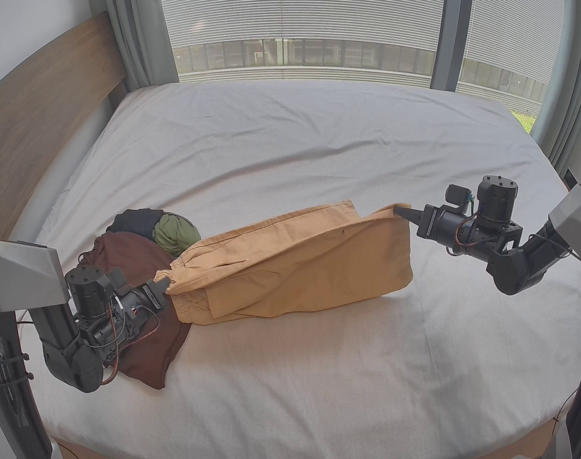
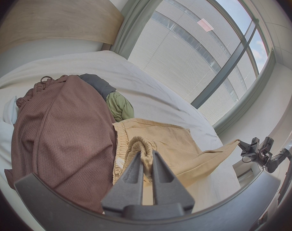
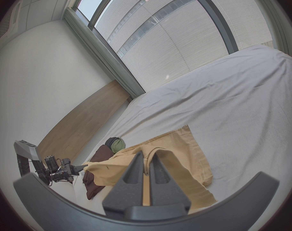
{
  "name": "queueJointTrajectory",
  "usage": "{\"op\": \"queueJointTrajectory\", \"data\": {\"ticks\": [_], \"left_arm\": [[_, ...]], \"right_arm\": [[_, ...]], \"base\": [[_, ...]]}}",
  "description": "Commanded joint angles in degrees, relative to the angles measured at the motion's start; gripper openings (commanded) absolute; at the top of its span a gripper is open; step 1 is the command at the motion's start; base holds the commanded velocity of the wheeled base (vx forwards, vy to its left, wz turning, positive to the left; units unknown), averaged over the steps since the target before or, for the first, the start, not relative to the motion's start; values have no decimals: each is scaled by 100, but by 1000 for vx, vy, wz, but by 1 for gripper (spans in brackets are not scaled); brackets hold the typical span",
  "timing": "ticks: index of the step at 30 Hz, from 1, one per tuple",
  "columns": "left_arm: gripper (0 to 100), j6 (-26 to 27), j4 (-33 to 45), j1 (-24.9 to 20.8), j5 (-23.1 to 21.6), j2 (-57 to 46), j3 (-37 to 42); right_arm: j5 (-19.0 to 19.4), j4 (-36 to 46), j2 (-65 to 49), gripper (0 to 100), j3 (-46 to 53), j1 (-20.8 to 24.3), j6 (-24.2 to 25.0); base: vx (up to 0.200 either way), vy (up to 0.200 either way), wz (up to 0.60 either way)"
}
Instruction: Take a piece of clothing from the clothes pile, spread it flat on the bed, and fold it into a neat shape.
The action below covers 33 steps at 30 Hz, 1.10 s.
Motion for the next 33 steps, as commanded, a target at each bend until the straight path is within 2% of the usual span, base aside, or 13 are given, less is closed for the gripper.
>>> {"op": "queueJointTrajectory", "data": {"ticks": [1,10,33], "left_arm": [[0,-19,-1,-5,12,26,-23],[0,-27,-1,21,206,132,-216],[0,-142,-1,39,346,369,-515]], "right_arm": [[-4,154,153,0,-363,30,-1],[-4,417,469,0,-908,30,-19],[-127,452,1357,0,-1963,83,-1]], "base": [[0,0,0],[0,0,0],[0,0,0]]}}
